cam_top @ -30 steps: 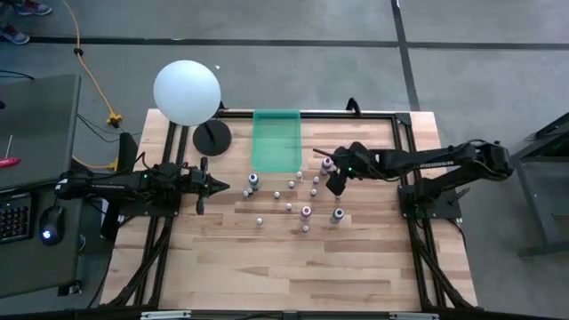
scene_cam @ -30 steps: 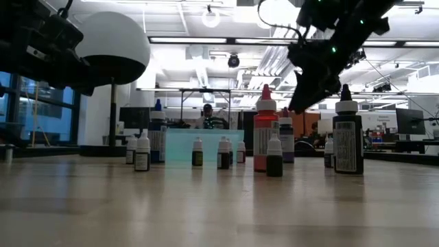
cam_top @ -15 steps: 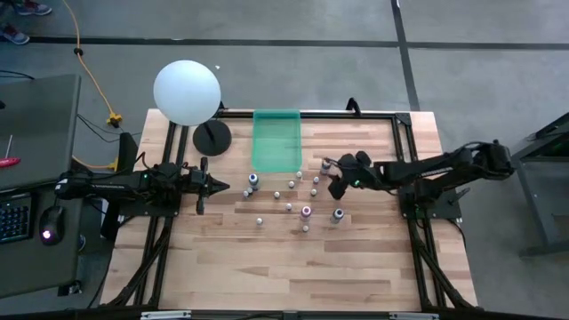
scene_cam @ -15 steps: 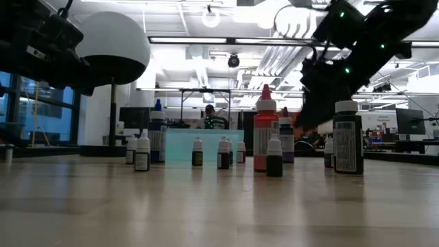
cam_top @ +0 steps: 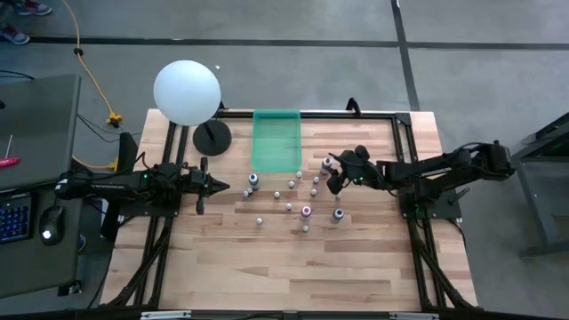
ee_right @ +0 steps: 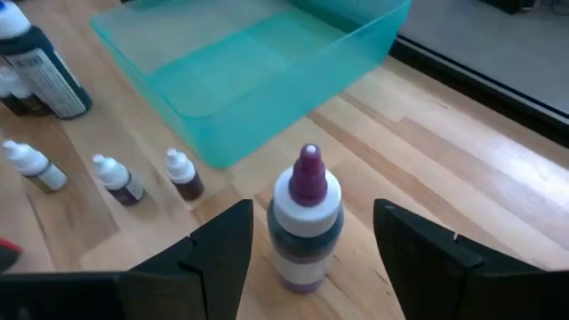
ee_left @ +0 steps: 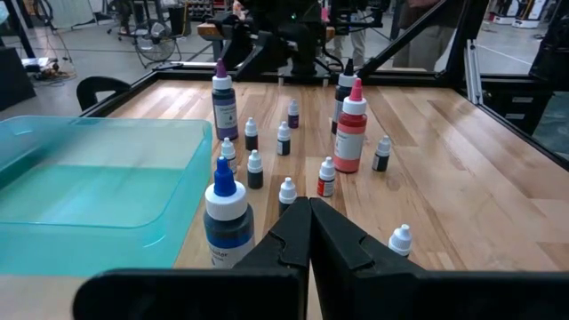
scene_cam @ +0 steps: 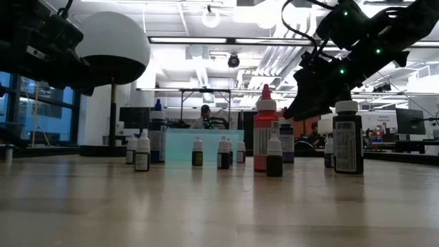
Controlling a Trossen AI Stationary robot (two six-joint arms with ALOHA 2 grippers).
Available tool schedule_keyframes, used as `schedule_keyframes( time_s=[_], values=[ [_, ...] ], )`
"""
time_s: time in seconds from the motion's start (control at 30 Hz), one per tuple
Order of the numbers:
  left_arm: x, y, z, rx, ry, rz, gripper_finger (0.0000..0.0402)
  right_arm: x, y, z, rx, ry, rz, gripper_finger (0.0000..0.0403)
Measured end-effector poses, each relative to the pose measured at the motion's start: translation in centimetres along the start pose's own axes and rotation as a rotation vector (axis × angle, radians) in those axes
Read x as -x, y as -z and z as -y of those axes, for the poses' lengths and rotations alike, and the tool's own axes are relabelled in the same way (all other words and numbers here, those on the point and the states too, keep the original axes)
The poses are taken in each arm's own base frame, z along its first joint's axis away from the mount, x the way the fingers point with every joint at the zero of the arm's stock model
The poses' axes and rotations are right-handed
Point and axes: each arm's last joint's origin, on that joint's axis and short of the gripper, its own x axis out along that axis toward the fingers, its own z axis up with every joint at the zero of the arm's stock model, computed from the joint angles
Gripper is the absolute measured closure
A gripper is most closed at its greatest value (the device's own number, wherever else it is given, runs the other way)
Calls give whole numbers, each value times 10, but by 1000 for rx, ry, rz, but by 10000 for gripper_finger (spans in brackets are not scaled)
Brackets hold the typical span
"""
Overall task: Pick & Place food coloring
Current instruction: Put the large purple food coloring bottle into the blue bin
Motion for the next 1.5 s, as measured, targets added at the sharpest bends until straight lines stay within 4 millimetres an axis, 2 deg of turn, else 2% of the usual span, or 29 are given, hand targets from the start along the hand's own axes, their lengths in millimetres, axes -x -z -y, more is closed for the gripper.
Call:
schedule_keyframes(
  time_s=[0.3, 0.57, 0.9, 1.33, 1.5],
  values=[
    [0, 0, 0, 0, 0, 0, 401, -10, -2, 4, -10, -32, 0, 180],
    [0, 0, 0, 0, 0, 0, 401, -29, 4, -4, -28, -66, 28, 179],
    [0, 0, 0, 0, 0, 0, 401, -29, 6, -3, -26, -46, 19, 184],
    [0, 0, 0, 0, 0, 0, 401, -29, 6, -2, -30, -28, 19, 256],
    [0, 0, 0, 0, 0, 0, 401, -29, 6, -2, -45, -8, 30, 262]
  ],
)
